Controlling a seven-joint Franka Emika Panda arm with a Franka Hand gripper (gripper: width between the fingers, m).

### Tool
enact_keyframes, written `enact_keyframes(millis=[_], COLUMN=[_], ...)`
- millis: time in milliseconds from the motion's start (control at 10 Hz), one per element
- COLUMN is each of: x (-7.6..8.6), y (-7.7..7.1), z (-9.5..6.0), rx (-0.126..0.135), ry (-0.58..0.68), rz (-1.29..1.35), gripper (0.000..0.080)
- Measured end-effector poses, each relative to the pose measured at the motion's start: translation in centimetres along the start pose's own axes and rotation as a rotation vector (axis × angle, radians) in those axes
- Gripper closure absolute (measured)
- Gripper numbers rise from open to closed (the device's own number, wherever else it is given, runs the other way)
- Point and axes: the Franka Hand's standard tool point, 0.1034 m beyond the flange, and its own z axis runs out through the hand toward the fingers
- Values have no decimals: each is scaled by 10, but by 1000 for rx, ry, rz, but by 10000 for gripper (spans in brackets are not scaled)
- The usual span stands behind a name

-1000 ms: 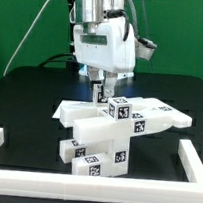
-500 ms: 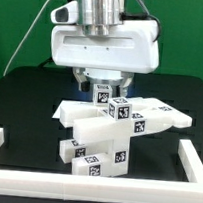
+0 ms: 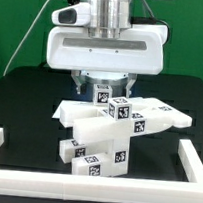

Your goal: Assemble chair

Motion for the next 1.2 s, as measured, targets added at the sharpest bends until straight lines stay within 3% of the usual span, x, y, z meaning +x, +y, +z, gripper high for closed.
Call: enact_keyframes(millis=[100, 200, 300, 400, 500, 900, 1000, 1200], x=[0, 0, 0, 1, 3, 5, 7, 6], y=[0, 0, -1, -1, -3, -1, -1, -2], z=[0, 0, 0, 0, -1, 1, 1, 1], rx=[0, 1, 2, 2, 2, 15, 29, 29], ry=[0, 0, -1, 5, 19, 27, 32, 32], rz=[-2, 15, 83, 204, 306, 828, 903, 879], gripper=[268, 268, 455, 455, 517, 517, 515, 515])
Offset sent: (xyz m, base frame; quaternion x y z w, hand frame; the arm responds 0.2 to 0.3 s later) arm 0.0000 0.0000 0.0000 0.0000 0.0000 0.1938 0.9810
